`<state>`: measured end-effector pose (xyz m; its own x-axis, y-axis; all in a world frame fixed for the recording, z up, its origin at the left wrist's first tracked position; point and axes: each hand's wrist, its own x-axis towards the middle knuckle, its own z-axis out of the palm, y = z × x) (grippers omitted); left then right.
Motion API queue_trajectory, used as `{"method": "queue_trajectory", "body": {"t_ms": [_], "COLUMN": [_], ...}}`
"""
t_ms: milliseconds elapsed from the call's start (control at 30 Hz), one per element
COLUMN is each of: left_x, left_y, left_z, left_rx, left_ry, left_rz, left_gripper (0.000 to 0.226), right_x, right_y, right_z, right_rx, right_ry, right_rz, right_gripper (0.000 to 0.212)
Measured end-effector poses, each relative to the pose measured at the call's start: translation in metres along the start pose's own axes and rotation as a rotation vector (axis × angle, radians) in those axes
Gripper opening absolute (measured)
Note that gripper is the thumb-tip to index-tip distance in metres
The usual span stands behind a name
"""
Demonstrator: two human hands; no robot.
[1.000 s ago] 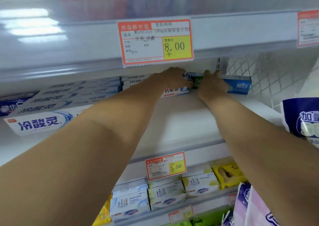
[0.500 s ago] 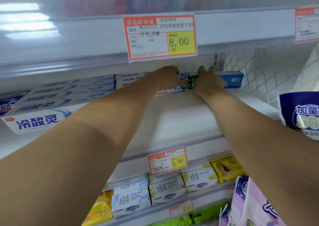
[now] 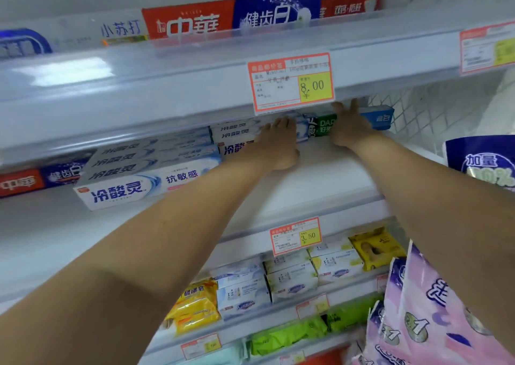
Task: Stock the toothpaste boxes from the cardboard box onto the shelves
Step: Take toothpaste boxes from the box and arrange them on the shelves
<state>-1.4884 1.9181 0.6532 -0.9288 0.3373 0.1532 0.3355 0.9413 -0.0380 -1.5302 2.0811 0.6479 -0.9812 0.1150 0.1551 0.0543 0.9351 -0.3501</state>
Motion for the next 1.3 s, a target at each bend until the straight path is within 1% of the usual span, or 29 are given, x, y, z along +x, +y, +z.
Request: {"method": "queue_trajectory", "body": {"t_ms": [33,100,133,167,233,267,300,333,400,467,533,600,633,700,767,800,933,967,1033,1100,1167,1233,1300], "left_x": [-0.013,-0.047,-0.066,-0.086,-0.129,-0.151,-0.173,-0.193,-0.231,-0.268,-0.303,-0.336,-0.352,-0.382,-0.408,-0.42,-0.459,-0.467,-0.482,-0.495,-0.507,-0.517,-0.524], "left_y": [0.002,0.009,0.011,0.012,0.015,0.016,0.016,0.015,0.01,0.004,-0.003,-0.01,-0.014,-0.023,-0.034,-0.04,-0.056,-0.057,-0.056,-0.053,-0.051,-0.049,-0.046], "left_z": [-0.002,-0.009,-0.01,-0.011,-0.01,-0.009,-0.007,-0.005,0.002,0.02,0.049,0.088,0.11,0.156,0.206,0.233,0.337,0.365,0.42,0.473,0.525,0.574,0.611], "left_rx": [-0.018,-0.108,-0.178,-0.253,-0.392,-0.442,-0.489,-0.53,-0.585,-0.624,-0.672,-0.716,-0.734,-0.751,-0.751,-0.735,-0.72,-0.723,-0.736,-0.726,-0.729,-0.763,-0.729], "left_ry": [-0.003,0.002,0.055,0.146,0.332,0.402,0.449,0.484,0.536,0.525,0.443,0.332,0.274,0.141,-0.014,-0.075,-0.297,-0.353,-0.405,-0.466,-0.566,-0.667,-0.755], "left_rz": [0.009,0.006,-0.001,0.005,0.067,0.119,0.171,0.217,0.268,0.262,0.227,0.183,0.159,0.102,0.009,-0.038,-0.219,-0.27,-0.375,-0.45,-0.468,-0.462,-0.445], "left_gripper": [0.072,0.063,0.057,0.049,0.035,0.032,0.03,0.027,0.024,0.03,0.04,0.047,0.046,0.04,0.033,0.03,0.02,0.021,0.019,0.016,0.018,0.026,0.039], "right_x": [-0.01,-0.036,-0.051,-0.068,-0.109,-0.133,-0.16,-0.185,-0.233,-0.275,-0.309,-0.335,-0.346,-0.365,-0.383,-0.392,-0.432,-0.442,-0.462,-0.479,-0.495,-0.51,-0.524], "right_y": [-0.005,-0.017,-0.022,-0.026,-0.031,-0.033,-0.034,-0.034,-0.034,-0.034,-0.032,-0.028,-0.024,-0.012,0.003,0.011,0.045,0.056,0.078,0.097,0.11,0.123,0.13], "right_z": [-0.003,-0.008,-0.009,-0.011,-0.012,-0.011,-0.011,-0.009,-0.003,0.013,0.044,0.086,0.11,0.164,0.22,0.249,0.356,0.383,0.44,0.489,0.53,0.565,0.592], "right_rx": [0.003,0.004,0.008,0.026,0.127,0.209,0.302,0.392,0.493,0.5,0.465,0.389,0.325,0.245,0.236,0.239,0.203,0.176,0.153,0.151,0.138,0.115,0.083], "right_ry": [-0.003,-0.017,-0.004,0.037,0.193,0.287,0.369,0.427,0.513,0.505,0.377,0.191,0.094,-0.099,-0.27,-0.338,-0.616,-0.67,-0.737,-0.805,-0.877,-0.945,-1.003], "right_rz": [0.014,0.023,0.0,-0.051,-0.206,-0.282,-0.34,-0.38,-0.436,-0.488,-0.522,-0.521,-0.499,-0.417,-0.308,-0.259,-0.065,-0.035,-0.006,0.078,0.161,0.202,0.238], "right_gripper": [0.072,0.067,0.061,0.054,0.037,0.028,0.019,0.017,0.035,0.045,0.047,0.048,0.049,0.042,0.024,0.018,0.027,0.029,0.029,0.028,0.022,0.018,0.033]}}
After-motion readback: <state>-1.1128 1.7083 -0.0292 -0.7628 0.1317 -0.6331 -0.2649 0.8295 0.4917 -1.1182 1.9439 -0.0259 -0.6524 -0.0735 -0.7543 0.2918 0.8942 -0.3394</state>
